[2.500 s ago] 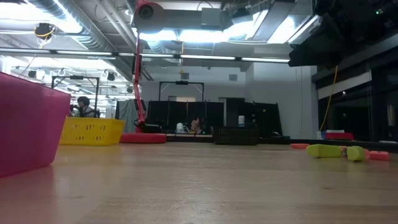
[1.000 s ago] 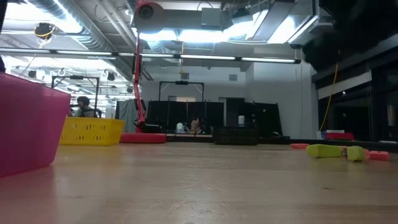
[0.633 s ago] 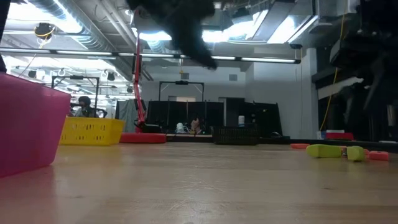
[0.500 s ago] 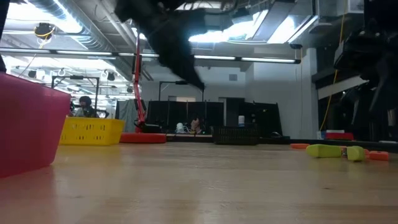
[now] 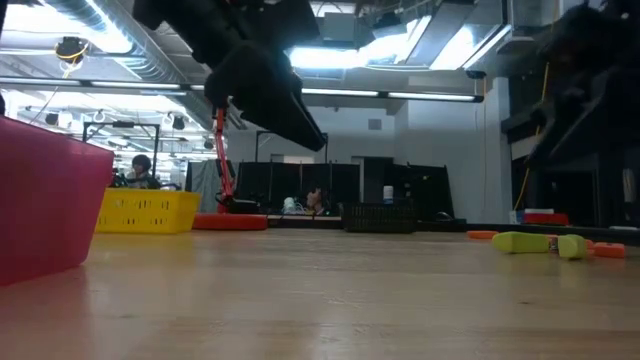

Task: Pick & Place School Supplies
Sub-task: Put the top hole puncher into the yellow bin

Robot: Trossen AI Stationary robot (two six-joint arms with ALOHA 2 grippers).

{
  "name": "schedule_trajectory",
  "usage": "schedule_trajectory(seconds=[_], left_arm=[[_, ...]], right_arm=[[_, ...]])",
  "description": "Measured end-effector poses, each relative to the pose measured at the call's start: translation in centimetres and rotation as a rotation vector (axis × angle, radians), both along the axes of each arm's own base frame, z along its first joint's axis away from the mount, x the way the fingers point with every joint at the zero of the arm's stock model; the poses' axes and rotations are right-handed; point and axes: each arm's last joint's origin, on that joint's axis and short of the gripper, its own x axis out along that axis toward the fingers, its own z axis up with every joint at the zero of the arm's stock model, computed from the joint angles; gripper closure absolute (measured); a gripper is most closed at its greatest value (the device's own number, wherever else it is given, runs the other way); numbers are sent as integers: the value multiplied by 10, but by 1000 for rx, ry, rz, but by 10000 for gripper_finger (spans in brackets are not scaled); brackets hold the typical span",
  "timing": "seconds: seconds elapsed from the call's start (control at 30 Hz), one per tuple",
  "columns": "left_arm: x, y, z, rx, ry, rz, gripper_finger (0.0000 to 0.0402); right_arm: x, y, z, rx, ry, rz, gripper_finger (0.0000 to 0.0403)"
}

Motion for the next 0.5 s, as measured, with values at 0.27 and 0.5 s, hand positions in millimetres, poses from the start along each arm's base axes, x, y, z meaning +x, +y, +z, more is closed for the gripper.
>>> schedule_trajectory(seconds=[0.27,0.5], left_arm=[[-4,-16,0,76,-2,-14,240],[-7,-24,0,96,-7,-19,240]], right_arm=[[20,10,-26,-243,237,106,195],[45,1,-22,-270,241,70,195]])
